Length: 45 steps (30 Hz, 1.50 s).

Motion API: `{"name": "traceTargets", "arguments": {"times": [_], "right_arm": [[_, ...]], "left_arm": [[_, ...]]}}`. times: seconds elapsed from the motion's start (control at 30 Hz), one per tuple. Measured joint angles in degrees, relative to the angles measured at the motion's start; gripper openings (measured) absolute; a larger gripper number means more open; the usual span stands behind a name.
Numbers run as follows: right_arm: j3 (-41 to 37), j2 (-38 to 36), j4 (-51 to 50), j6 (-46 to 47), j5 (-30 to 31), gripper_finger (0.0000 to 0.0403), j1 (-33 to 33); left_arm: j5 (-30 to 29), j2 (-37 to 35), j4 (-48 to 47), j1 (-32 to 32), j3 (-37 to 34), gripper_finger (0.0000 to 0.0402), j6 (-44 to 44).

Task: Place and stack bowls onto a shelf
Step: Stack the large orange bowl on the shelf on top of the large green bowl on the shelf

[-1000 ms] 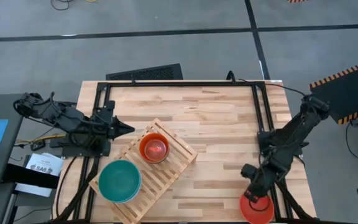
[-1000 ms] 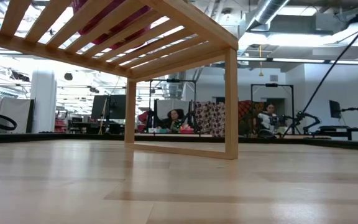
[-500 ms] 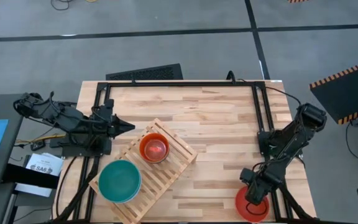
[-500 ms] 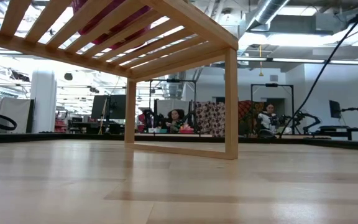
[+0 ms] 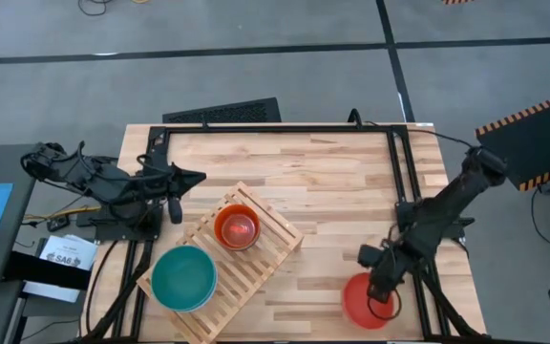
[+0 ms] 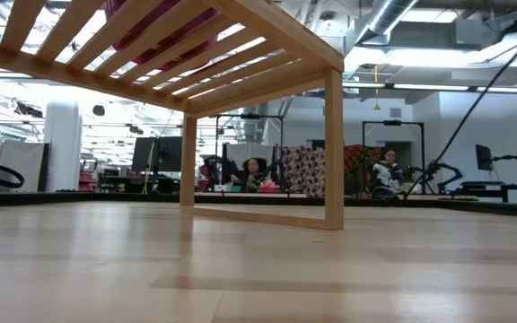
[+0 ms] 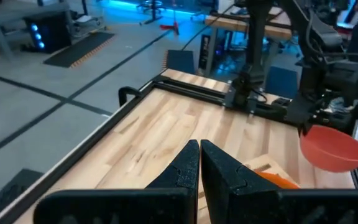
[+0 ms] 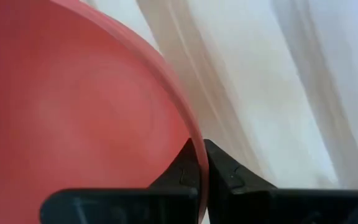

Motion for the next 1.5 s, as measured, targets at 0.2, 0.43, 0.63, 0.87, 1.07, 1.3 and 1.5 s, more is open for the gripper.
{"name": "traceTargets", "arguments": {"times": [0.2, 0.43, 0.63, 0.87, 1.07, 1.3, 1.5], "right_arm": [[6.5, -6.3, 3.8, -13.5, 0.9, 0.0023, -10.7], [26.0, 0.7, 3.7, -19.1, 0.9, 0.0023, -20.8], [43.5, 14.6, 6.8, -17.4, 0.8, 0.0023, -24.6], [61.4, 30.4, 16.4, -17.4, 1.0, 0.0023, -25.5], [74.6, 41.8, 19.2, -19.3, 4.7, 0.0023, -26.4], [82.5, 51.2, 19.3, -20.8, 5.6, 0.0023, -27.6], [83.5, 53.0, 20.0, -20.8, 5.6, 0.0032, -28.6]], "left_arm": [[-1.8, 0.8, -0.1, 0.0, 0.0, 0.0000, -1.7], [-2.1, 0.9, -0.3, 0.0, 0.0, 0.0000, 0.9], [-2.1, 0.9, -0.3, 0.0, 0.0, 0.0000, 6.2], [-1.8, 0.9, -0.3, 0.0, 0.0, 0.0000, 7.7], [9.0, -1.1, 3.6, -0.1, 0.0, 0.0000, 7.7], [17.5, -6.3, 13.0, -0.1, 0.1, 0.0000, 4.5], [17.4, -7.6, 13.1, -0.1, 0.1, 0.0000, 2.3]]}}
